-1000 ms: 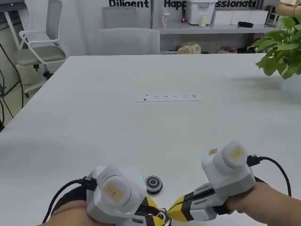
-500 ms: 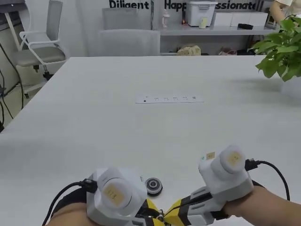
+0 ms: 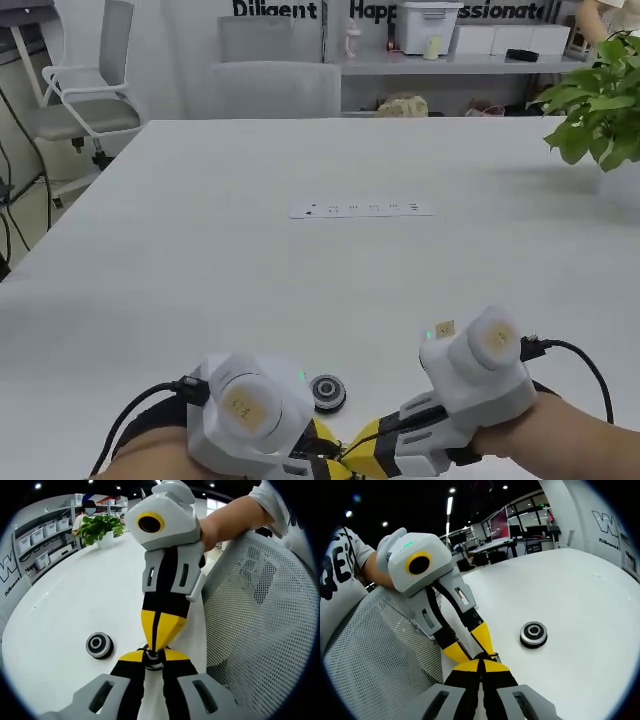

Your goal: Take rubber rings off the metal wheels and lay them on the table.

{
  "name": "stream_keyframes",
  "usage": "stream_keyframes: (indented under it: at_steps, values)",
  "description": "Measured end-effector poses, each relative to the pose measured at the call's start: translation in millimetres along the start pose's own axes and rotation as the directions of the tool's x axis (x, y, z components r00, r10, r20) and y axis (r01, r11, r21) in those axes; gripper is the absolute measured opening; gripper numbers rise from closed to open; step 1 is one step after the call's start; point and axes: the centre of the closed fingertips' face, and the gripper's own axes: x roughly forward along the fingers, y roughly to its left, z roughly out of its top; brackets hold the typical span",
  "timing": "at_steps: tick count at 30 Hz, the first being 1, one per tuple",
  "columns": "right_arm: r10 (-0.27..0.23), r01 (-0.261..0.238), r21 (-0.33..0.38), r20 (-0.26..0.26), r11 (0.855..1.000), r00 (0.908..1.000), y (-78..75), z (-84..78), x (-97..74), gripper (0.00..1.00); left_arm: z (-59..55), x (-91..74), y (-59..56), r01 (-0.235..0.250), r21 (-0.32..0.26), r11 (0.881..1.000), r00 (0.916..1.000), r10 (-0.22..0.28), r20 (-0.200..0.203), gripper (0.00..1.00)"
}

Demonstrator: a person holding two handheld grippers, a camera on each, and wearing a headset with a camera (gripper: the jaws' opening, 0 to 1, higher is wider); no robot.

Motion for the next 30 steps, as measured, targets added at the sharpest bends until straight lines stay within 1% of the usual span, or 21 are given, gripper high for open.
stream_keyframes:
  at_steps: [3,7,11,14,15,17,20,25,28,30]
  values:
    - [0.001,-0.001,0.001,0.001,1.0,1.0,-2.3,-1.2,-1.0,0.0,0.6,0.3,0.2,-0.004,0.004,1.0,1.0,0.003,0.003,0.07]
    - [0.002,-0.002,0.002,0.007,1.0,1.0,-4.5,-2.1,-3.1,0.0,1.2,0.4,0.7,0.005,0.011,1.0,0.9999,-0.005,0.014,0.07]
    - [-0.001,0.001,0.003,0.015,1.0,0.9999,-6.2,-0.6,-5.1,0.0,2.2,0.4,1.5,0.004,0.035,0.999,0.9999,-0.004,0.01,0.08]
    - [-0.008,0.007,0.012,0.03,1.0,0.9995,-9.7,3.4,-7.7,0.0,2.9,-0.1,3.2,0.002,0.04,0.999,1.0,-0.002,0.002,0.1]
    - [-0.01,0.01,0.014,0.034,1.0,0.9994,-10.4,4.2,-8.3,0.0,3.2,-0.5,2.7,0.007,0.038,0.999,1.0,-0.008,0.002,0.12]
    - [-0.009,0.009,0.018,0.039,1.0,0.9992,-10.4,4.9,-9.0,0.0,3.6,-1.9,2.3,0.01,0.036,0.999,0.9999,-0.01,0.001,0.13]
    - [-0.007,0.006,0.02,0.044,1.0,0.999,-10.4,5.6,-9.3,0.0,6.4,-5.5,1.2,0.023,0.01,1.0,0.9997,-0.023,0.007,0.15]
    - [-0.003,0.001,0.025,0.059,1.0,0.9982,-10.2,9.5,-10.5,0.0,7.7,-12.4,0.2,0.027,0.016,1.0,0.9996,-0.027,0.003,0.16]
    - [0.0,-0.002,0.03,0.069,1.0,0.9976,-9.6,11.6,-12.0,0.0,9.4,-16.8,0.3,0.03,0.013,0.999,0.9995,-0.031,0.009,0.18]
    - [-0.001,-0.002,0.036,0.078,0.999,0.997,-9.6,13.2,-13.5,0.0,13.0,-20.6,1.1,0.027,0.006,1.0,0.9994,-0.028,0.021,0.2]
